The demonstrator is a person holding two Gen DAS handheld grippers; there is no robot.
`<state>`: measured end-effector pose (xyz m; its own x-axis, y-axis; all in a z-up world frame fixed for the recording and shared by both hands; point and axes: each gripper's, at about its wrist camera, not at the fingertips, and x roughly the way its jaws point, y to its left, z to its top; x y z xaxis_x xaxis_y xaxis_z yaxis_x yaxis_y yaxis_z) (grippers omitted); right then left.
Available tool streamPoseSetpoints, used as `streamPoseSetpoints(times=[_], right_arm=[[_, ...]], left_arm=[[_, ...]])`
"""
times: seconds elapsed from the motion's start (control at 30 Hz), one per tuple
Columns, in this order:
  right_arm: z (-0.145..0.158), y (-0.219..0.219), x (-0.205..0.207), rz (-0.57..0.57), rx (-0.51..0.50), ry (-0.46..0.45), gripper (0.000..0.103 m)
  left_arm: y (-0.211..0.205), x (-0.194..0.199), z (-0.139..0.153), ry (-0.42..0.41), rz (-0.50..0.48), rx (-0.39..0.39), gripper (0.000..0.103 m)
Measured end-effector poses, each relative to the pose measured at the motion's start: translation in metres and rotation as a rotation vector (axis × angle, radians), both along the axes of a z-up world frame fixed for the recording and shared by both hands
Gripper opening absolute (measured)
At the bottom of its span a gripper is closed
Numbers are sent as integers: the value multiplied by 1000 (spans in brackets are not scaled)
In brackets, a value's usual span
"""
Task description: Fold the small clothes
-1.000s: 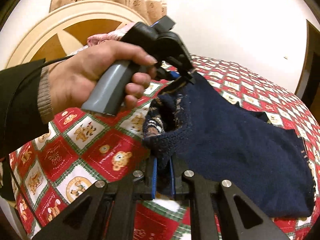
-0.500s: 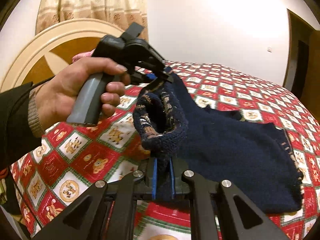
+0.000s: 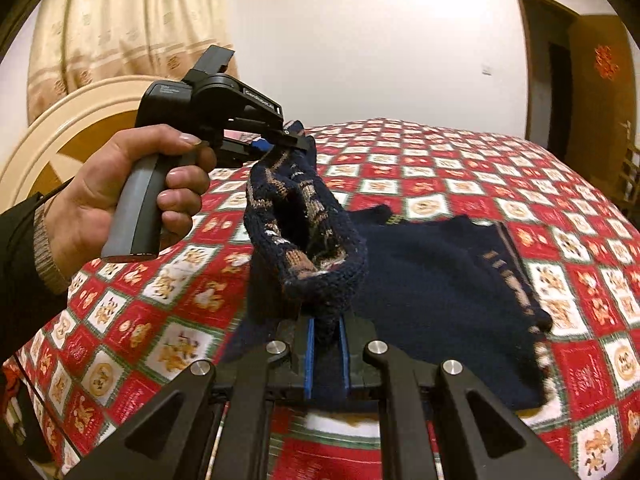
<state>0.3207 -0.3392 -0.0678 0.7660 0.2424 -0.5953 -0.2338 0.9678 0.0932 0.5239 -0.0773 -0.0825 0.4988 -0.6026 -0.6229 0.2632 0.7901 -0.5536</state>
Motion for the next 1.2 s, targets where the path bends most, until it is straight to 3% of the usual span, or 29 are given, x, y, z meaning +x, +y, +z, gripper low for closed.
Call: streamPoseSetpoints(times=[0.27,0.5,0.77,1.03,1.2], right_arm=[[-6,-67,-3,-90,76,41,9],[-25,-122,-7,-171,165,105,9],[-43,-168,-10,-239,247,161,9],[-70,-191,-4,-274,371,264,9],[-80,-211,-6,-281,499,300,9]], left_arm=[[-75,3,1,-2,-92,25,13],[-145,4,-18,20,-167,67,13],[-196,7,-39,59,-222,98,13],[-236,11,-65,77,-258,207,15],[-248,-11,-38,-31,-308,199,15]])
